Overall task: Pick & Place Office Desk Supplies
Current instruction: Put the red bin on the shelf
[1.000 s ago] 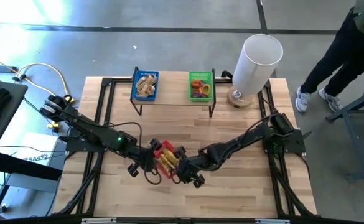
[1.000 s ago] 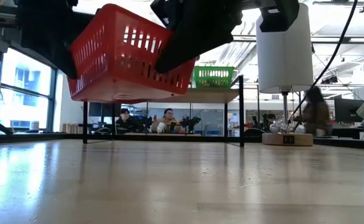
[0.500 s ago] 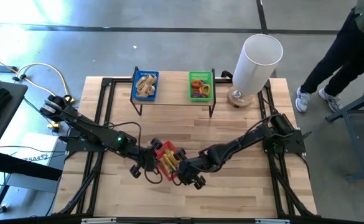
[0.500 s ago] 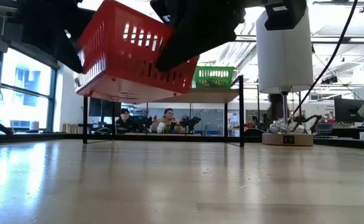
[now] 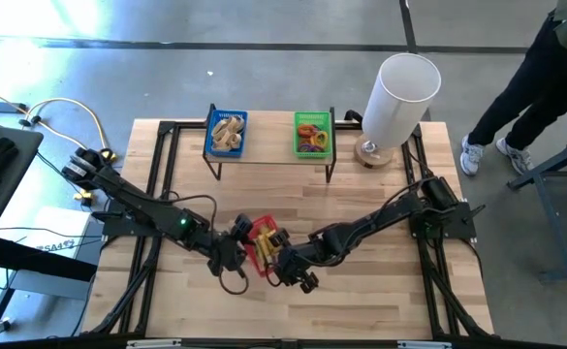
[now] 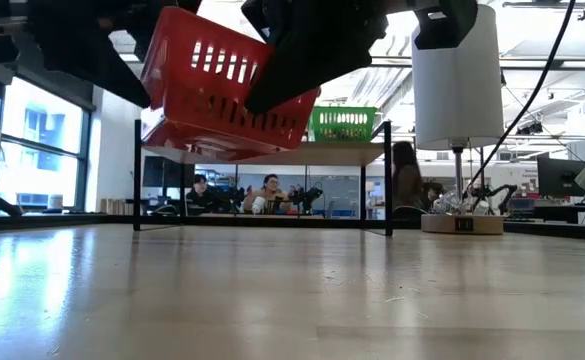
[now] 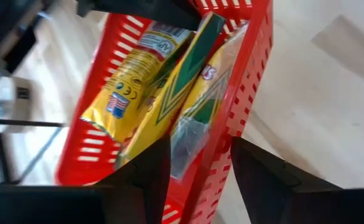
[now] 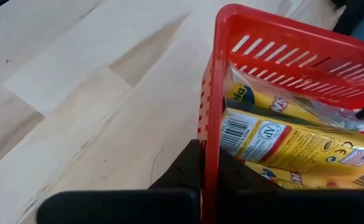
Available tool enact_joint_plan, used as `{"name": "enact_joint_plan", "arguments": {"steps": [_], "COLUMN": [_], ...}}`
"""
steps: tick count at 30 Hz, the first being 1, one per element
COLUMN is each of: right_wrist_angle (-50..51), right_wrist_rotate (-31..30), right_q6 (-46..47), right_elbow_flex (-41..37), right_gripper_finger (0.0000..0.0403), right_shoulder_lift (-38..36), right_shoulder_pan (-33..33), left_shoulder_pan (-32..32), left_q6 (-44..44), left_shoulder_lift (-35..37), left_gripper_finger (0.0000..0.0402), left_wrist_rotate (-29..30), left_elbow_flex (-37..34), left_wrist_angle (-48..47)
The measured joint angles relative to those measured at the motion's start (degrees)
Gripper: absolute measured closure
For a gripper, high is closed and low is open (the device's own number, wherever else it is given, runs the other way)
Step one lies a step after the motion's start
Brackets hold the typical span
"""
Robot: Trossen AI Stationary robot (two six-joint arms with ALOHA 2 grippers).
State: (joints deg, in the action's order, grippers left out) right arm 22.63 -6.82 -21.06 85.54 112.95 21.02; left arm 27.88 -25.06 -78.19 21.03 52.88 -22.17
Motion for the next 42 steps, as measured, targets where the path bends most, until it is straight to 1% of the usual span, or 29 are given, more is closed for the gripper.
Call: {"name": "enact_joint_plan", "arguments": {"steps": [7,10,15,20,26,28,34,36,39,42], "right_wrist_angle": [0.3,0.4,0.9,1.7,4.1,5.7,10.9,13.6,20.5,23.8], "right_wrist_rotate": [-0.2,-0.7,-2.0,-2.8,-10.0,-10.9,-14.8,-15.0,-15.8,-16.8], "right_q6": [0.1,0.4,2.7,4.5,6.1,6.8,8.9,9.0,11.0,13.1], "right_elbow_flex": [0.0,0.0,0.0,0.0,0.0,0.0,3.9,6.9,12.6,17.2], "right_gripper_finger": [0.04,0.04,0.04,0.04,0.04,0.04,0.04,0.04,0.04,0.04], "right_shoulder_lift": [0.0,0.0,0.0,0.0,-0.8,-2.2,-5.0,-5.1,-5.0,-4.5], "right_shoulder_pan": [0.0,0.0,0.0,0.0,1.1,1.4,0.9,0.1,-1.3,-3.5], "left_shoulder_pan": [3.4,4.4,5.0,5.4,4.7,4.0,0.1,-0.4,-0.2,0.6], "left_q6": [-1.2,0.1,2.0,5.4,13.9,16.9,22.4,23.7,25.9,27.6], "left_shoulder_lift": [0.0,0.3,2.6,7.3,15.3,18.1,25.9,28.1,30.6,31.9], "left_gripper_finger": [0.0242,0.0242,0.0242,0.0242,0.0242,0.0242,0.0242,0.0242,0.0242,0.0242], "left_wrist_rotate": [9.9,11.9,11.9,11.9,9.9,9.2,9.0,7.7,5.2,3.8], "left_elbow_flex": [0.0,0.0,0.0,0.0,-0.6,-2.0,-10.4,-13.4,-17.2,-20.8], "left_wrist_angle": [1.5,2.3,1.9,-2.8,-11.5,-13.4,-10.8,-8.8,-4.1,1.3]}}
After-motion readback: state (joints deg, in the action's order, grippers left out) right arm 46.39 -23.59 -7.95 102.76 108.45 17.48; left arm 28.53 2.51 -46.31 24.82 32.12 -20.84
